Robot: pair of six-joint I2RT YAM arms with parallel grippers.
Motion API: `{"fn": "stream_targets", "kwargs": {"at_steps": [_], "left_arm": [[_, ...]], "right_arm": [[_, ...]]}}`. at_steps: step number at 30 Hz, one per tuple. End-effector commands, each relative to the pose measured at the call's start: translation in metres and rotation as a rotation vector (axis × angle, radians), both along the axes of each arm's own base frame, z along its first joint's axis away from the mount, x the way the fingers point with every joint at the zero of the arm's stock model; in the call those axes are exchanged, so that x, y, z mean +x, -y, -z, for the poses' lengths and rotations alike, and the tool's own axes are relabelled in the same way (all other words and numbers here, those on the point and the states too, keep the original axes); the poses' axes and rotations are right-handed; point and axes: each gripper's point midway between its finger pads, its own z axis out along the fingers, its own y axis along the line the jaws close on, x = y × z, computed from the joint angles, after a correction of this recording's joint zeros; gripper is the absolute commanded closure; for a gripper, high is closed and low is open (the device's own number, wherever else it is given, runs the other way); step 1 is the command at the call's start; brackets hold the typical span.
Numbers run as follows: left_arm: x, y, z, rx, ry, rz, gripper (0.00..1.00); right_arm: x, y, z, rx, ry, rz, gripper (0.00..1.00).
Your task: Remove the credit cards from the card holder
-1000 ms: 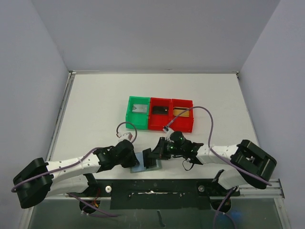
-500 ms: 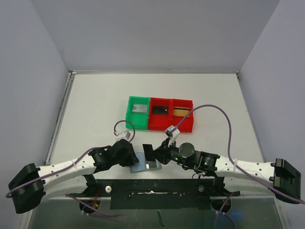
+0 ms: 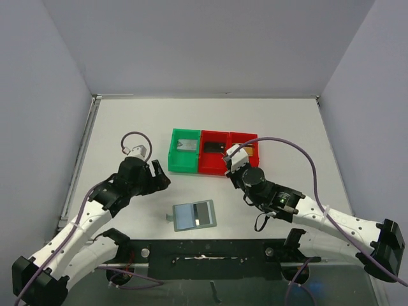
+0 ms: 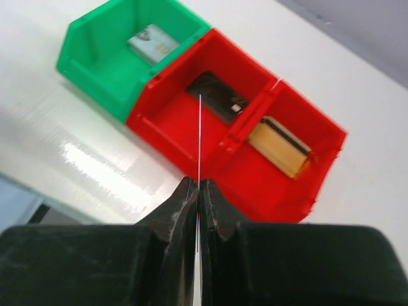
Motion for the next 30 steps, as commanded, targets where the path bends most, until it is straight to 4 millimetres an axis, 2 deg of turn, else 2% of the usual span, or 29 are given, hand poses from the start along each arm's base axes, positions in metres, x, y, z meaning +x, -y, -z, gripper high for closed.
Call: {"fn": "stream_targets", "kwargs": {"at_steps": [1, 3, 7, 10, 14, 17, 20, 25, 30], "left_arm": [[0.013, -0.015, -0.036, 0.023, 0.094, 0.067, 0.23], [0.018, -0.013, -0.05, 0.002, 0.163, 0.092, 0.23], [0.026, -0.027, -0.056, 0.04, 0.262, 0.039, 0.23], [0.028, -0.03, -0.064, 0.038, 0.299, 0.029, 0.23], [0.029, -0.037, -0.064, 0.057, 0.304, -0.004, 0.22], [0.03, -0.043, -0.067, 0.061, 0.312, -0.03, 0.22], [0.032, -0.046, -0.07, 0.05, 0.328, -0.04, 0.22], [0.03, -0.041, -0.072, 0.024, 0.341, -0.017, 0.22], [0.031, -0.044, -0.068, 0.038, 0.325, -0.026, 0.22]], "right_arm": [[0.027, 0.015, -0.031, -0.147, 0.101, 0.031, 1.0], [0.035, 0.014, -0.038, -0.138, 0.121, 0.038, 1.0], [0.054, 0.008, -0.053, -0.058, 0.132, 0.027, 1.0], [0.068, 0.002, -0.056, -0.026, 0.118, -0.014, 1.0], [0.087, -0.004, -0.053, -0.011, 0.086, -0.059, 1.0], [0.097, -0.018, -0.05, -0.032, 0.103, -0.131, 1.0], [0.106, -0.028, -0.039, -0.143, 0.155, -0.214, 1.0], [0.126, -0.031, -0.025, -0.334, 0.197, -0.283, 1.0], [0.146, -0.043, -0.009, -0.427, 0.189, -0.391, 1.0]]}}
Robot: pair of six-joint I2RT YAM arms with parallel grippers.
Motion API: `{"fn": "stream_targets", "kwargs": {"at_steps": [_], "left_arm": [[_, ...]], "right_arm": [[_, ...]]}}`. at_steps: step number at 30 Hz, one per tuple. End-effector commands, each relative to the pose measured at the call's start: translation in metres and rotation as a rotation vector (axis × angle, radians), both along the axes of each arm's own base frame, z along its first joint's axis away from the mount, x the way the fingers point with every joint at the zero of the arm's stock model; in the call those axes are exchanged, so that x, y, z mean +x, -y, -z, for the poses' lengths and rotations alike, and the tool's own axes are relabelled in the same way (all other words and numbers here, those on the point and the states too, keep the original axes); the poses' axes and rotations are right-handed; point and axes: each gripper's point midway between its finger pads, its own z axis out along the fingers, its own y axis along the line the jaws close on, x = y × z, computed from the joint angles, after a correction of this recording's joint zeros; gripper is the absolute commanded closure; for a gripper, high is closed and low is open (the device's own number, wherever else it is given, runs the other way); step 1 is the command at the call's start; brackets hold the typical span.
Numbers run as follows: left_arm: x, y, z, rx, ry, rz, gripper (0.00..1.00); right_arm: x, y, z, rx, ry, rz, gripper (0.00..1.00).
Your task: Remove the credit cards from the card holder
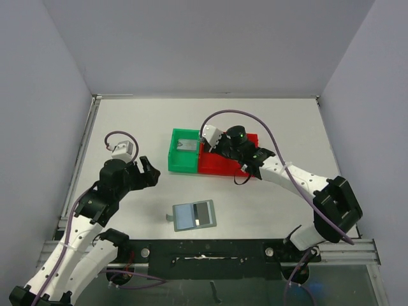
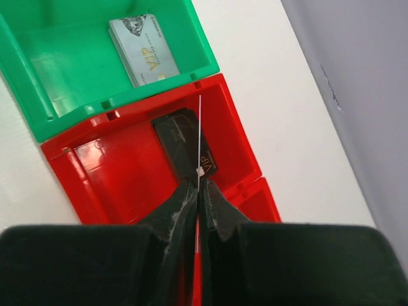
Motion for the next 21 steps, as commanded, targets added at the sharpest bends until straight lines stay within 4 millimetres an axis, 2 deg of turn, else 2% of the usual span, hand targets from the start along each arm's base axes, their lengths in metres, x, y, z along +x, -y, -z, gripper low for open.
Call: {"fn": "stream_targets", "kwargs": {"at_steps": [1, 6, 14, 21], "left_arm": [[0.009, 0.002, -0.014, -0.007, 0.061, 0.009, 0.22], [0.01, 0.002, -0.011, -0.004, 0.046, 0.009, 0.22], [0.01, 0.001, -0.011, -0.004, 0.049, 0.004, 0.22], [0.01, 0.002, -0.009, -0.003, 0.041, 0.01, 0.22]], "right_arm": [[0.024, -0.017, -0.025, -0.05, 0.121, -0.147, 1.0], [0.042, -0.019, 0.001, -0.126, 0.064, -0.198, 1.0], [0.048, -0.014, 0.03, -0.223, -0.011, -0.218, 1.0], [0.039, -0.017, 0.025, -0.206, 0.004, -0.269, 1.0]]}}
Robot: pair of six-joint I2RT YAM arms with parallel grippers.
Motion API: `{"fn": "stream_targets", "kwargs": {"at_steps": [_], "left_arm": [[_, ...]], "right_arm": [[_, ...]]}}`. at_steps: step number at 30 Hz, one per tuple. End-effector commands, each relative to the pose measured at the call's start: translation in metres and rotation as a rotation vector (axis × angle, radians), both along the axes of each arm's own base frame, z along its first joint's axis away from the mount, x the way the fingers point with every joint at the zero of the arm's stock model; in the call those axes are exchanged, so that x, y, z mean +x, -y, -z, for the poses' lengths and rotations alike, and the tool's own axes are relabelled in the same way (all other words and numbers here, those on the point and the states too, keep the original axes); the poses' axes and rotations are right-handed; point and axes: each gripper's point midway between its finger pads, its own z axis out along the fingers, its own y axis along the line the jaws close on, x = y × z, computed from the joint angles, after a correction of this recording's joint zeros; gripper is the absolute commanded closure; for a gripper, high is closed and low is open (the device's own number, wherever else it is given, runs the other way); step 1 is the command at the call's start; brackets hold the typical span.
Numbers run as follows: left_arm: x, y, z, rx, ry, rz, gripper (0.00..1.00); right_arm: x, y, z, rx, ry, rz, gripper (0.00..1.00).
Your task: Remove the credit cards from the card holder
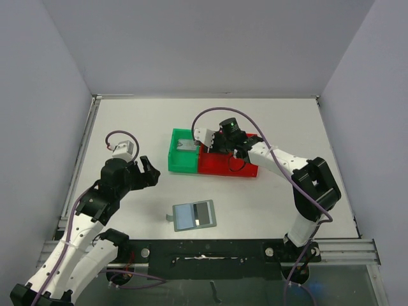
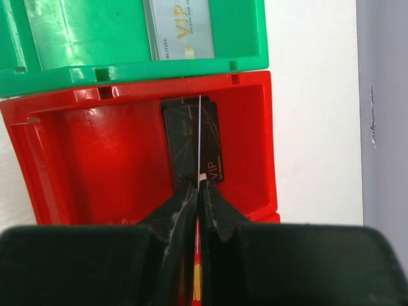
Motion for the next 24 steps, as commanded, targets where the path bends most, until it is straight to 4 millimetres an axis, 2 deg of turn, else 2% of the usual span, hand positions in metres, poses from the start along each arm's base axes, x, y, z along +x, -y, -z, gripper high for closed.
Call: {"fn": "stream_targets", "kwargs": {"at_steps": [1, 16, 24], "left_arm": [[0.008, 0.004, -0.015, -0.012, 0.061, 0.017, 0.22], [0.01, 0.005, -0.013, -0.019, 0.053, 0.026, 0.22], [0.01, 0.004, -0.009, -0.011, 0.036, 0.02, 0.22]], "right_arm": [[0.001, -0.006, -0.029, 0.039, 0.071, -0.054, 1.0], [0.014, 0.01, -0.007, -0.064, 0.055, -0.04, 1.0], [0.048, 0.007, -0.002, -0.097, 0.083, 0.061, 0.96]]}}
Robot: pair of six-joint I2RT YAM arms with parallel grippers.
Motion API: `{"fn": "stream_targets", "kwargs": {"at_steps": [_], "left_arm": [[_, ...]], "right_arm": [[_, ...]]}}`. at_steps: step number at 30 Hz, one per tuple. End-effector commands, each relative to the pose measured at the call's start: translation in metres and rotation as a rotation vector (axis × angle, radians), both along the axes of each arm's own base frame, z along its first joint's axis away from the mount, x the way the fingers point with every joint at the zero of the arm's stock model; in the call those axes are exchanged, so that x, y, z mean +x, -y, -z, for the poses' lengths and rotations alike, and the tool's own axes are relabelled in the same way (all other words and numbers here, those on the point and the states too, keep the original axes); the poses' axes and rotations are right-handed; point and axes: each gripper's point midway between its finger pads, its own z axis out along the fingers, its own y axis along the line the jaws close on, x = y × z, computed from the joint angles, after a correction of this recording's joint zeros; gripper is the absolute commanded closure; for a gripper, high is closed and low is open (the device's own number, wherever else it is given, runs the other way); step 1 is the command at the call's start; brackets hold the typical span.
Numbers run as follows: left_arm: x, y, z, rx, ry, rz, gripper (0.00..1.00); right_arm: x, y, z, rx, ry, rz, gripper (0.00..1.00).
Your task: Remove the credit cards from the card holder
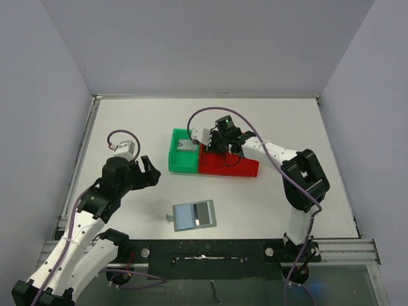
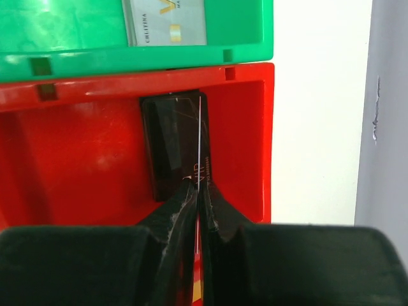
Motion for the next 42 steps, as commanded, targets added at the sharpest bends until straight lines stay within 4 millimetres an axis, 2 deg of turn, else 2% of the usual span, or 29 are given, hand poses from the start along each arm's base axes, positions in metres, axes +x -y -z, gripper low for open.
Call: {"fn": "stream_targets", "kwargs": {"at_steps": [1, 10, 15, 22, 26, 38, 42], "left_arm": [[0.009, 0.003, -0.016, -0.013, 0.065, 0.011, 0.22], [0.009, 0.002, -0.017, -0.014, 0.069, 0.004, 0.22], [0.008, 0.003, -0.016, -0.018, 0.064, 0.012, 0.22], [0.009, 0.005, -0.014, -0.02, 0.055, 0.02, 0.22], [0.009, 0.006, -0.013, -0.021, 0.053, 0.023, 0.22], [0.009, 0.008, -0.012, -0.022, 0.048, 0.031, 0.22], [0.009, 0.009, -0.013, -0.026, 0.049, 0.038, 0.22]], "right_arm": [[0.031, -0.002, -0.022, 0.007, 0.088, 0.07, 0.95], [0.042, -0.009, -0.003, -0.031, 0.087, 0.076, 0.92], [0.045, -0.007, 0.014, -0.098, 0.097, 0.076, 0.9], [0.045, -0.007, 0.022, -0.138, 0.111, 0.055, 0.89], [0.043, -0.005, 0.024, -0.132, 0.108, 0.059, 0.79], [0.038, 0.001, 0.029, -0.114, 0.072, 0.1, 0.72], [0.037, 0.003, 0.031, -0.106, 0.046, 0.115, 0.64]]}}
